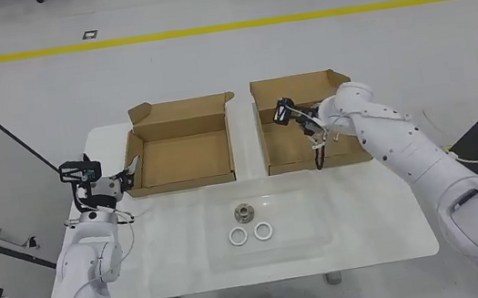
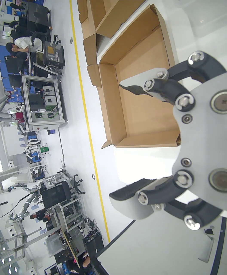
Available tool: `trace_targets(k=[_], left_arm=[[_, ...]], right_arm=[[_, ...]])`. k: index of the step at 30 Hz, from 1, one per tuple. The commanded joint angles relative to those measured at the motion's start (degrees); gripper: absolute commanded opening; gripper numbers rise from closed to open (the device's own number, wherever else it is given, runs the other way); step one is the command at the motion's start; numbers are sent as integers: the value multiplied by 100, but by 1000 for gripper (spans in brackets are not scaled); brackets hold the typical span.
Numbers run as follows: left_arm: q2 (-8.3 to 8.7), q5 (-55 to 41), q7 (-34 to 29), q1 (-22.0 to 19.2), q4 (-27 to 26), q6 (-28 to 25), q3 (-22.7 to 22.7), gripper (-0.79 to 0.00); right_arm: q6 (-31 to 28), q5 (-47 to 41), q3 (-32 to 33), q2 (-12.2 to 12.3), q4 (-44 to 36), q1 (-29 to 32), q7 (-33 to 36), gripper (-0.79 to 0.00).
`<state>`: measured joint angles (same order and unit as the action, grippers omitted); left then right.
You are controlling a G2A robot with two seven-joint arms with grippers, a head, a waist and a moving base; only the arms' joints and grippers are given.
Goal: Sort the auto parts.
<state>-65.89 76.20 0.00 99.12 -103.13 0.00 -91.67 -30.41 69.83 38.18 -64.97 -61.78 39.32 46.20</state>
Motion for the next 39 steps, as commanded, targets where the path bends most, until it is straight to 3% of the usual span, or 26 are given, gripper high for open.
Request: trace_targets(k=[1,27,30,33,36,39], left_arm=[[0,0,0,0,0,0,0,0],[0,0,0,0,0,0,0,0],[0,0,0,0,0,0,0,0],[0,0,0,0,0,0,0,0],[0,0,0,0,0,0,0,0],[0,0,0,0,0,0,0,0]], right_arm=[[-6,-20,-53,-44,97,-2,-25,-785],[-94,130,-407,-440,815,-25,-6,-779],[-98,142,-395,-459,875,-20,-21,-702],[-93,138,-365,-473,920,-13,-45,-514],[-67,163,-322,-475,941,-4,-108,-434],[-58,185,-265,-468,937,10,-182,-413]])
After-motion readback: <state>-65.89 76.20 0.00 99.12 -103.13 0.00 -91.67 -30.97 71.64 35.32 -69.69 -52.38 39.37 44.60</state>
